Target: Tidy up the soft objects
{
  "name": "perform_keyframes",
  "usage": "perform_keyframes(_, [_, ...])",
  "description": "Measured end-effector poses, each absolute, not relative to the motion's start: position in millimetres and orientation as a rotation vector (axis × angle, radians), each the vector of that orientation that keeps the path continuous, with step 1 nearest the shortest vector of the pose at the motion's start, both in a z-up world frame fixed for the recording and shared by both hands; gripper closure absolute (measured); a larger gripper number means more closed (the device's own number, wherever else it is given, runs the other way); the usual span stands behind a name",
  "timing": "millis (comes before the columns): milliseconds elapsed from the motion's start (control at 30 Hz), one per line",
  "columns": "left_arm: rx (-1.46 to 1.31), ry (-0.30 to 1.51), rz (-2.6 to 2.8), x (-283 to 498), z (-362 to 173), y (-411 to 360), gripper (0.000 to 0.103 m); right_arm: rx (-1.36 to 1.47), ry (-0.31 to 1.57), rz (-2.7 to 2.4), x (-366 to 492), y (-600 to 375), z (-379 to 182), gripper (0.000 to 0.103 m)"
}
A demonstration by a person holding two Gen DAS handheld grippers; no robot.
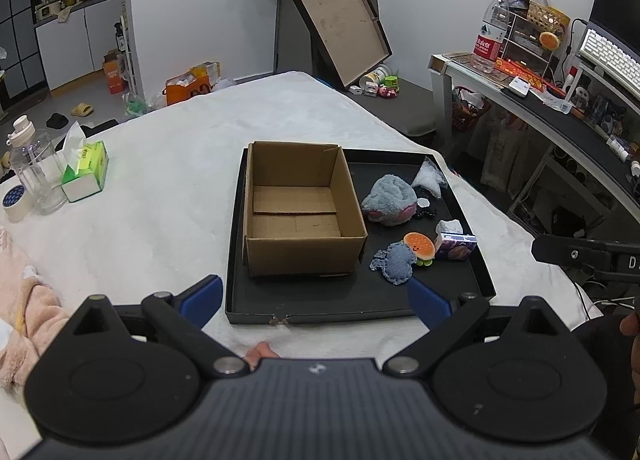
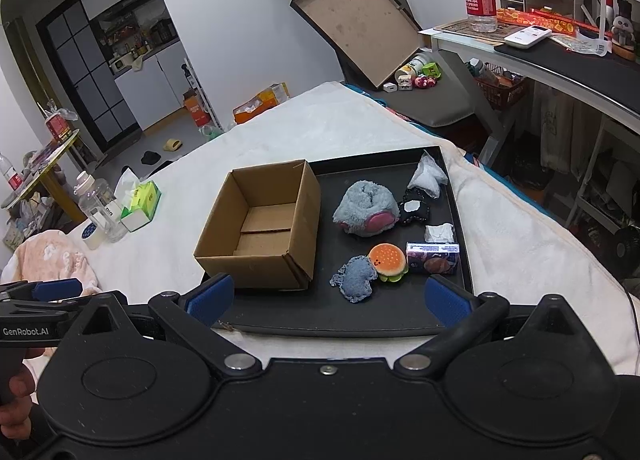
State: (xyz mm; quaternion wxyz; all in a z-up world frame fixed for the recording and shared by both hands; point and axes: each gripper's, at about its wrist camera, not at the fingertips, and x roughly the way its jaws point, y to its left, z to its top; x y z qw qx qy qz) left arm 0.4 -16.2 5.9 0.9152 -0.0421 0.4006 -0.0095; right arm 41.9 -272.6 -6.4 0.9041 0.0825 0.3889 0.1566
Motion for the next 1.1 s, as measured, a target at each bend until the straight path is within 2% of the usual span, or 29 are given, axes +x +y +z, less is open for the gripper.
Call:
perform_keyframes(600, [-0.093, 0.821, -0.025, 2, 5, -16, 0.005, 0.174, 0.806, 0.318, 41, -273, -9, 0.000])
perform_keyframes(1100, [-0.102, 0.878, -0.002, 28, -5, 16, 0.005, 0.182, 0.834, 0.295, 58, -274, -26, 0.000])
